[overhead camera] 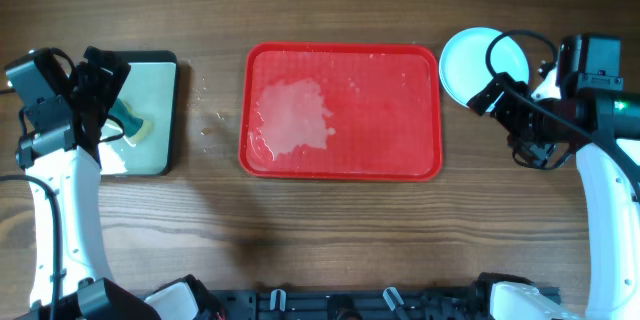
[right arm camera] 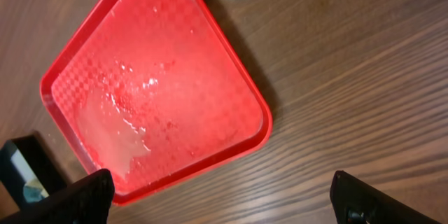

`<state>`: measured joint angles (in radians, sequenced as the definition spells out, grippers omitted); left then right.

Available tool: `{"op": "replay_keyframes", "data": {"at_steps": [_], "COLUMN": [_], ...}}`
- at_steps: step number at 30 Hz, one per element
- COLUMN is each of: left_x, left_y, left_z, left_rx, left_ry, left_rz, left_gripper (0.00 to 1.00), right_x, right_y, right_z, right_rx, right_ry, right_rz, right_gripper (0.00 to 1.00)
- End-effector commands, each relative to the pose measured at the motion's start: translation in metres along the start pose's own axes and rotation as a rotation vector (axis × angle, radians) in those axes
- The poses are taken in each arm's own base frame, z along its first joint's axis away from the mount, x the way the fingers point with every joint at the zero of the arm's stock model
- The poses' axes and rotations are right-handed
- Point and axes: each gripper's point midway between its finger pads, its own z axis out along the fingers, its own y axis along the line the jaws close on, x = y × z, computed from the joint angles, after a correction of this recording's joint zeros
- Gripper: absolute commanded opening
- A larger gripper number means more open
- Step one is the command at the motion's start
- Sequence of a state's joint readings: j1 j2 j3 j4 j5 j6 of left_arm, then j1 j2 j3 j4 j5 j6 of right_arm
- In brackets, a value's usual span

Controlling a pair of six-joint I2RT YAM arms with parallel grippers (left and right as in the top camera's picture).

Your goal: Clean dirty plates on tray and stack at the side

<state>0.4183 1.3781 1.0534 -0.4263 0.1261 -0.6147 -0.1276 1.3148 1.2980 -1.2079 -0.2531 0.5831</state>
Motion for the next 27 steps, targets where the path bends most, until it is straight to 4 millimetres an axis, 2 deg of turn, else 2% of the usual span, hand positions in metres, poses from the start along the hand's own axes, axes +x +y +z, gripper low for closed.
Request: {"op": "replay_keyframes", "data": {"at_steps": [1,3,6,9,10,12,16,22,26,27], "left_x": [0.001,0.001,0.001,0.001,0.001,0.001,0.001,0.001,0.001,0.001], "left_y": [0.001,0.001,0.001,0.001,0.001,0.001,0.001,0.001,0.001,0.001], "left_z": [0.001,0.001,0.001,0.001,0.001,0.001,0.001,0.001,0.001,0.001], "left_rx": [0.002,0.002,0.002,0.002,0.002,0.002,0.002,0.002,0.002,0.002], "left_ry": [0.005,0.005,0.006,0.006,0.005,0.006,0.006,0.006,0.006,0.006], "left_rz": [-0.002,-0.002,-0.002,-0.002,-0.002,-0.002,-0.002,-0.002,-0.002,-0.002], "left_gripper": [1.0,1.0,1.0,1.0,1.0,1.0,1.0,1.0,1.0,1.0], "right_x": [-0.017,-0.023,-0.024,-0.014,-0.008,0.005,0.019,0.03,0.041,0.04], "right_y": [0.009,0.021,0.047,0.074,0.077,0.071,0.054,0.03,0.016,0.008], "right_z": [-0.001,-0.01,-0.045,-0.078,-0.087,-0.093,-0.074,-0.022,-0.01,-0.006], "right_rx": [-0.022,-0.078,-0.185,-0.318,-0.357,-0.411,-0.455,-0.533,-0.66,-0.661], "right_ry": [-0.078,-0.128,-0.28,-0.464,-0.514,-0.594,-0.703,-0.904,-1.065,-1.095], "right_rz": [-0.103,-0.194,-0.299,-0.449,-0.48,-0.493,-0.552,-0.64,-0.607,-0.567], "right_gripper": [1.0,1.0,1.0,1.0,1.0,1.0,1.0,1.0,1.0,1.0]}}
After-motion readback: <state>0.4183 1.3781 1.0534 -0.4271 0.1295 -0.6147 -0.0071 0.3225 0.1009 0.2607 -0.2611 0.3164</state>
